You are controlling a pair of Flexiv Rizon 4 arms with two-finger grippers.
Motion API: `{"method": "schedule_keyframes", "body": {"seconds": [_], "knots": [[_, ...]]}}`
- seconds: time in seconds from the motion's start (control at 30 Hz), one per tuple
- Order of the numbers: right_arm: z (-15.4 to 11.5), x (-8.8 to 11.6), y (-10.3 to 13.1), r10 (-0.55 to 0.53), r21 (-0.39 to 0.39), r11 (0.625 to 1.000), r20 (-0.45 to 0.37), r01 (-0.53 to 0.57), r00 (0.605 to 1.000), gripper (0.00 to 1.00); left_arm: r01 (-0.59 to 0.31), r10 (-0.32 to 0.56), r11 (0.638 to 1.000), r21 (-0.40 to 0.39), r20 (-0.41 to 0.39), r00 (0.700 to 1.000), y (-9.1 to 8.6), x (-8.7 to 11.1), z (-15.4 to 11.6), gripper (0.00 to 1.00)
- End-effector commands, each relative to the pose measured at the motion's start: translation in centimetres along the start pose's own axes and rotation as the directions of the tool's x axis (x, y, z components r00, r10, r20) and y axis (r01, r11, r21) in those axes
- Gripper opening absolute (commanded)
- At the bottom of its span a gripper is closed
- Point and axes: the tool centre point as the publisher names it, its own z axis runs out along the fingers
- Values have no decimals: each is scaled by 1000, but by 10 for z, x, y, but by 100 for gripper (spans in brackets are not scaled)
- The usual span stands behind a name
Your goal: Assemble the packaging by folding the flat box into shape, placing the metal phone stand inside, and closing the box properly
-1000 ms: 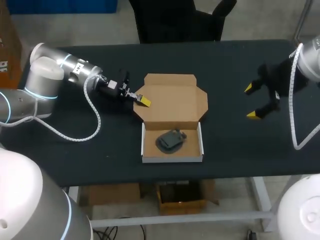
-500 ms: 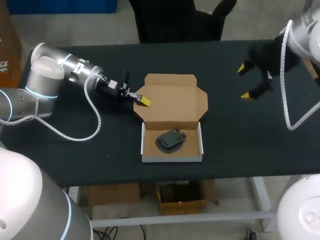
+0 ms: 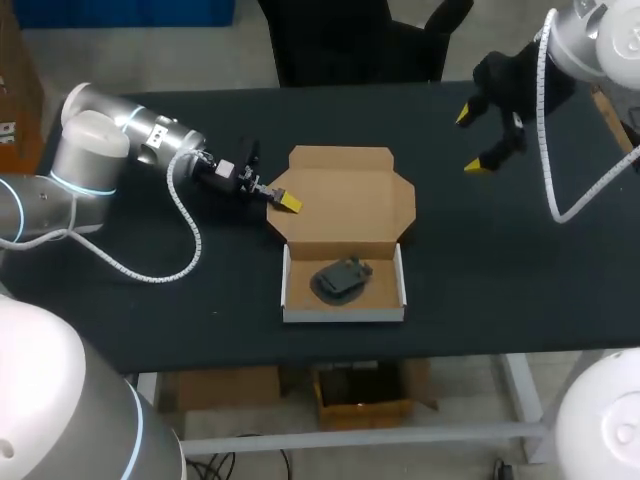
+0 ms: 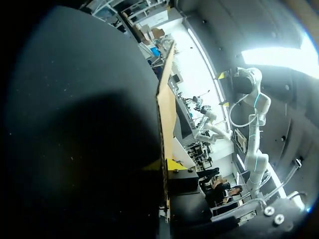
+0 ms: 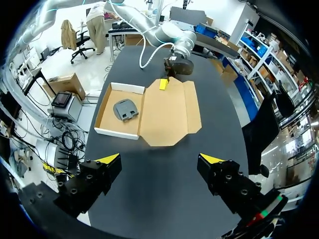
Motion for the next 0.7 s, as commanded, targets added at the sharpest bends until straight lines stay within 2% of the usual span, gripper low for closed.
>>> {"method": "schedule_keyframes", "body": {"seconds": [0.03, 0.27, 0.53, 0.7], "knots": [[-1, -11, 7, 1, 11, 1000, -86, 0, 996, 100, -51, 51, 999, -1, 26, 998, 5, 9, -2, 0], [1, -16, 15, -17, 15, 1000, -106, 18, 994, 100, -149, 148, 989, 8, 91, 985, 8, 18, 0, 0], [1, -20, 23, -32, 21, 999, -120, 35, 992, 100, -281, 277, 960, 5, 153, 949, 13, 30, 5, 0], [2, -23, 27, -41, 23, 999, -138, 45, 990, 100, -336, 329, 942, 1, 203, 922, 14, 33, 8, 0]]}}
